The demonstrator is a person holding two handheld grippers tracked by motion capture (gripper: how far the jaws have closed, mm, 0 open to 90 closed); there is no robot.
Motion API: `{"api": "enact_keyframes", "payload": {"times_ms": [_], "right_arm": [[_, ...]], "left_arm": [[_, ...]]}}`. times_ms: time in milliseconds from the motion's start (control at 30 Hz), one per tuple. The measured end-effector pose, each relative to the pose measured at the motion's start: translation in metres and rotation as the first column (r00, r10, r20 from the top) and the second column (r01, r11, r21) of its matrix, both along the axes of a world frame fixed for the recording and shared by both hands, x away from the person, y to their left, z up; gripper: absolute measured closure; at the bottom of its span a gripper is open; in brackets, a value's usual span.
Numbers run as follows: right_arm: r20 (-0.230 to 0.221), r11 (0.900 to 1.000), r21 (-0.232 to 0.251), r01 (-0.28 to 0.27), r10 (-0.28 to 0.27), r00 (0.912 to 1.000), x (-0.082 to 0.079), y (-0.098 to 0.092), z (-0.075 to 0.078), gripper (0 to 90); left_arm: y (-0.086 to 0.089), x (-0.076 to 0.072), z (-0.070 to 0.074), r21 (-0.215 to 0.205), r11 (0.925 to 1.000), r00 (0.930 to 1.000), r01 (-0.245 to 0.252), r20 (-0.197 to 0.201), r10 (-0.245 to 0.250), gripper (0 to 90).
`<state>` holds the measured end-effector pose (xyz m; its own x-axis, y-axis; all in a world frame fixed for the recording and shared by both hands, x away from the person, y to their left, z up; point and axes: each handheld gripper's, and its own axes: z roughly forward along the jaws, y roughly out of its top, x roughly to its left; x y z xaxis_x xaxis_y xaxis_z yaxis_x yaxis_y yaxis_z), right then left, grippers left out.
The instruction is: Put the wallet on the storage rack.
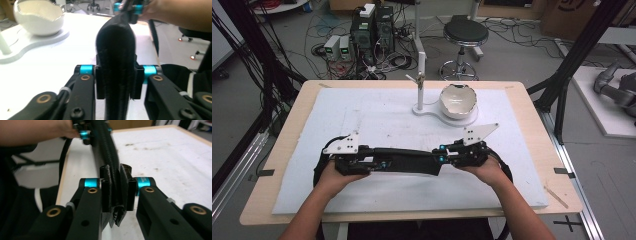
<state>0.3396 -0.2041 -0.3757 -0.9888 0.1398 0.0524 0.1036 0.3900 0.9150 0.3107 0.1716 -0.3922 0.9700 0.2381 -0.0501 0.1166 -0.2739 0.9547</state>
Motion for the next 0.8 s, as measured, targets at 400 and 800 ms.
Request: {"api": "enact_keyframes", "payload": {"times_ms": [400,800], "right_arm": [[0.018,0.983,0.047,0.177,-0.178,0.9838,-0.002,-0.018,0.001,38.4],[0.083,0.955,-0.049,0.292,-0.288,0.9541,-0.027,-0.049,-0.003,32.3]], "left_arm": [[-0.007,-0.009,0.023,0.009,0.9999,0.9995,-0.008,0.030,0.008,74.2],[-0.026,0.018,0.076,0.158,0.9831,0.9933,-0.093,0.083,0.080,74.0]]}}
